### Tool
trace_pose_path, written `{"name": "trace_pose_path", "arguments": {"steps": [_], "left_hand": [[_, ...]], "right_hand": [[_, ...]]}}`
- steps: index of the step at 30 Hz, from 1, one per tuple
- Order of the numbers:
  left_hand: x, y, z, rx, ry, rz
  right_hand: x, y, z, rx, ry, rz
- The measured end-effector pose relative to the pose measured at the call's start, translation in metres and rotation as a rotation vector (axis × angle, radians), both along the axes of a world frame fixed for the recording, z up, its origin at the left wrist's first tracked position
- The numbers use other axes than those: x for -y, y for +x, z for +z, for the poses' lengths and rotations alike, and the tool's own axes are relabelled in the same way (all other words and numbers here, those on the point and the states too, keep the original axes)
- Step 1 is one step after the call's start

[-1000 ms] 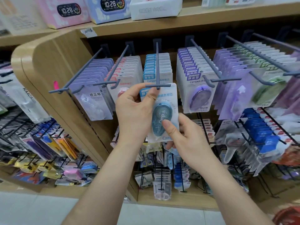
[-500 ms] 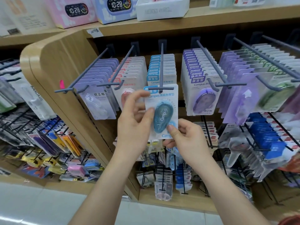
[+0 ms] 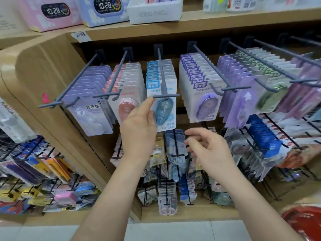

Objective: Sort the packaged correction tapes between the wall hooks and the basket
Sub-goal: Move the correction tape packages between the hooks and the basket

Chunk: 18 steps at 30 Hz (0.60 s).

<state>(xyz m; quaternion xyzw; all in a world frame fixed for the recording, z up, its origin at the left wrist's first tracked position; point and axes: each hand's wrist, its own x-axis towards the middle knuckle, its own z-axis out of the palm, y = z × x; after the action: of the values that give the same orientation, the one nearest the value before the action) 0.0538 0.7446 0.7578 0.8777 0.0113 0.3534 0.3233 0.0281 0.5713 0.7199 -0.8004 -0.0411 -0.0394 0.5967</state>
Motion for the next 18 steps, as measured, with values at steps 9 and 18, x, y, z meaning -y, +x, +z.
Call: {"name": "trace_pose_path", "arguments": {"steps": [9,18], "left_hand": [[-0.029,-0.041,-0.026,0.059,0.075,-0.362],[0.047,-0.069,-0.089,-0.271,0.115,-0.824]], "right_hand": [[0.036,-0.073,-0.024,-0.138,-0.385,-0.135],[0.12,-0.205,-0.076,-0.42,-0.616,-0.439]]}}
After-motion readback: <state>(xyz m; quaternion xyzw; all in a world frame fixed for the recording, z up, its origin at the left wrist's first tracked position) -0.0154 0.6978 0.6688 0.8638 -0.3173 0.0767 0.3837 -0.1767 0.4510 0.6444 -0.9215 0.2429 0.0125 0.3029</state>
